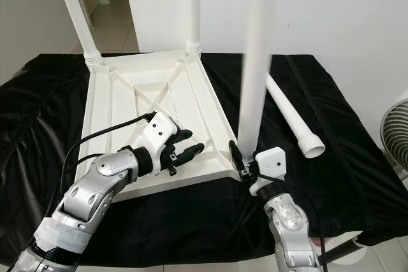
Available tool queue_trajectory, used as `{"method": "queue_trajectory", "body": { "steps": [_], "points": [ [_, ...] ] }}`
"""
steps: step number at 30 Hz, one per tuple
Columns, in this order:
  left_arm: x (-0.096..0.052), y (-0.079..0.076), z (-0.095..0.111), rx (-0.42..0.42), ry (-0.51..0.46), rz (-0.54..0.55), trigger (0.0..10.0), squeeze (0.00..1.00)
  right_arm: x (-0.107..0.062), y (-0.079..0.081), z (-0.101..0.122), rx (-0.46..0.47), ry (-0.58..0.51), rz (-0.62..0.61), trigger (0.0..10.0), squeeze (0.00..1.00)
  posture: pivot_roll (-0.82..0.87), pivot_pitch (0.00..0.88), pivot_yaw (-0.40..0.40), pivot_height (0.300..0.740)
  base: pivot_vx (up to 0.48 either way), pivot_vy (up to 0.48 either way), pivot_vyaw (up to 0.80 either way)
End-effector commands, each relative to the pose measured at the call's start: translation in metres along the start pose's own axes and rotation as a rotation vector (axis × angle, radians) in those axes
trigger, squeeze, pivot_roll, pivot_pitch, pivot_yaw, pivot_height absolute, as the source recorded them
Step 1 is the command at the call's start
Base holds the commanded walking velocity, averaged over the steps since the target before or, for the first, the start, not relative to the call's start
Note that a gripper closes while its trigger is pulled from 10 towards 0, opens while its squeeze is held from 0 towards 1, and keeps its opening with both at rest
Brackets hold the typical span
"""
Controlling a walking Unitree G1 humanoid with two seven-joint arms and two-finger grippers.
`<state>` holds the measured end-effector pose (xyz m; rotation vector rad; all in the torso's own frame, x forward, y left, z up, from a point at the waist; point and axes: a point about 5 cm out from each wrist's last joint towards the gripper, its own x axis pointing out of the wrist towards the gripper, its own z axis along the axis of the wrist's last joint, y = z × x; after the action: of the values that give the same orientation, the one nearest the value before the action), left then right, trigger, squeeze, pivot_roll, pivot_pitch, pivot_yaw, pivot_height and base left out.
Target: Building children table
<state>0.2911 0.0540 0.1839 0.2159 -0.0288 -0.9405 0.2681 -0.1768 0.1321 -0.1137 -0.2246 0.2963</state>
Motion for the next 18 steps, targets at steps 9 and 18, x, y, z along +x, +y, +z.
{"method": "queue_trajectory", "body": {
  "steps": [9,18],
  "points": [
    [-0.002,0.000,0.002,0.001,0.000,0.004,10.0,0.00,-0.009,0.003,-0.032,0.099,0.217,-0.056,10.0,0.00,-0.03,0.082,0.058,0.740,0.000,0.000,0.00],
    [-0.003,0.001,0.002,0.000,0.003,0.010,10.0,0.00,-0.011,-0.003,-0.038,0.180,0.274,-0.169,10.0,0.00,-0.03,0.086,0.055,0.740,0.000,0.000,0.00]
  ]
}}
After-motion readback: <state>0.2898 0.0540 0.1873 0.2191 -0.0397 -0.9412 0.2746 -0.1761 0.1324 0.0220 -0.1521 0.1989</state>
